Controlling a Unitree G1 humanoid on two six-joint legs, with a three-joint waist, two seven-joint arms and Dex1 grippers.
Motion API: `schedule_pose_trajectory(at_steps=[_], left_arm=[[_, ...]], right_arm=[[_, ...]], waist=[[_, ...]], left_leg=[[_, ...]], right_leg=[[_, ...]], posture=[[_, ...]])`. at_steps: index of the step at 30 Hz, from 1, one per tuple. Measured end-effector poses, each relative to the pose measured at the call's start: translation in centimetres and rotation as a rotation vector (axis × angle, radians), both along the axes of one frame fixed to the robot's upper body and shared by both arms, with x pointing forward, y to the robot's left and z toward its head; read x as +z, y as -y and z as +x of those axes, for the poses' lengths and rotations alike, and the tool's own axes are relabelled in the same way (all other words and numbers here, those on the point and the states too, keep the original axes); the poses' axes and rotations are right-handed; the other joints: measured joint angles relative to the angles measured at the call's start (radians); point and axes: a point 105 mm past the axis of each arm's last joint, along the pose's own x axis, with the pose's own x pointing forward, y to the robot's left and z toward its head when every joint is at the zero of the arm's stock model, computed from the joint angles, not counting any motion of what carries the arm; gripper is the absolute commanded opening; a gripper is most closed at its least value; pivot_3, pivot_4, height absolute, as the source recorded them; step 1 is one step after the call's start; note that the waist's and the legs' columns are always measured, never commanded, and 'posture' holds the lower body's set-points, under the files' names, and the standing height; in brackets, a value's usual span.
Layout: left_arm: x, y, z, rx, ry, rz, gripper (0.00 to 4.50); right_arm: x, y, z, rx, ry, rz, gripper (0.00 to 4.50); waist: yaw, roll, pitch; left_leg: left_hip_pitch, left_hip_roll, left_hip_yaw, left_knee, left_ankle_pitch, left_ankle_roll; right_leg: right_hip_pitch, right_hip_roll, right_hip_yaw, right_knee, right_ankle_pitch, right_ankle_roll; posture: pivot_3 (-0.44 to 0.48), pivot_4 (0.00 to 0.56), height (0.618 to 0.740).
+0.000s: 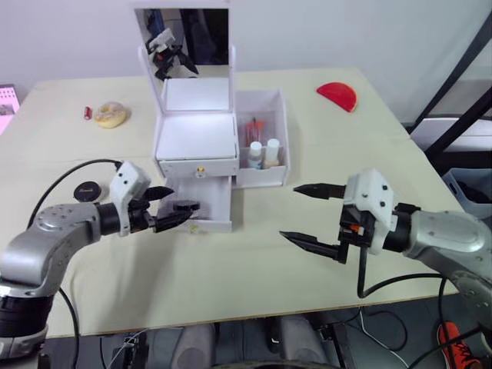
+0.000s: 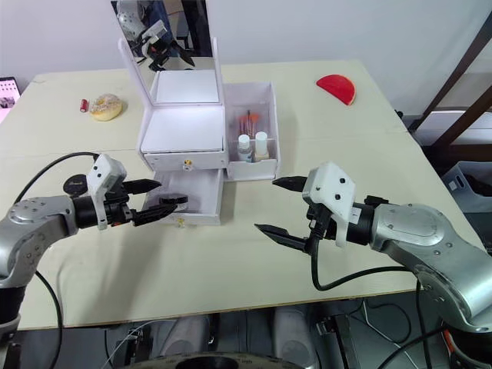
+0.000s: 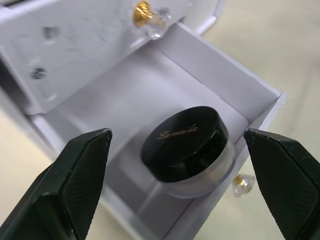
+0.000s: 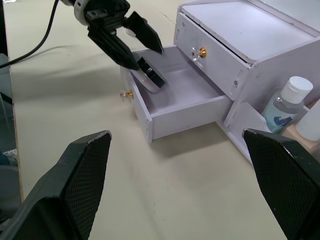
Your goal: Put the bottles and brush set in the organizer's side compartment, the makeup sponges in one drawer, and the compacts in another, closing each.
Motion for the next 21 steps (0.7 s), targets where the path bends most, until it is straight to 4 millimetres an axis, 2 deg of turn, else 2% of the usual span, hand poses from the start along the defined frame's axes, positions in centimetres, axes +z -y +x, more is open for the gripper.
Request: schedule_pose_trajectory(at_steps=[12,18,21], left_arm=[[0.27,-0.77,-0.38,0.015,-0.002,-0.012,4.42],[0.26,-0.51,-0.22,0.005,-0.002,-0.013,4.42],[0.17,-0.45,-0.36,-0.011,-0.019,-0.034,3.64]], right_arm=[[-0.23,0.08,0.26,0.002,-0.005,-0.007,4.5],[-0.19,0.03,0.25,0.006,-0.004,-0.008,4.5],[-0.18,0.04,0.27,0.003,-0.003,-0.007,4.5]], waist=[[0.0,0.0,0.0],[0.0,0.0,0.0],[0.0,0.0,0.0]], left_leg=[[0.0,0.0,0.0,0.0,0.0,0.0],[0.0,0.0,0.0,0.0,0.0,0.0],[0.0,0.0,0.0,0.0,0.0,0.0]], right_leg=[[0.0,0.0,0.0,0.0,0.0,0.0],[0.0,0.0,0.0,0.0,0.0,0.0],[0.0,0.0,0.0,0.0,0.0,0.0]], posture=[[0.0,0.15,0.739],[0.0,0.15,0.739],[0.0,0.15,0.739]])
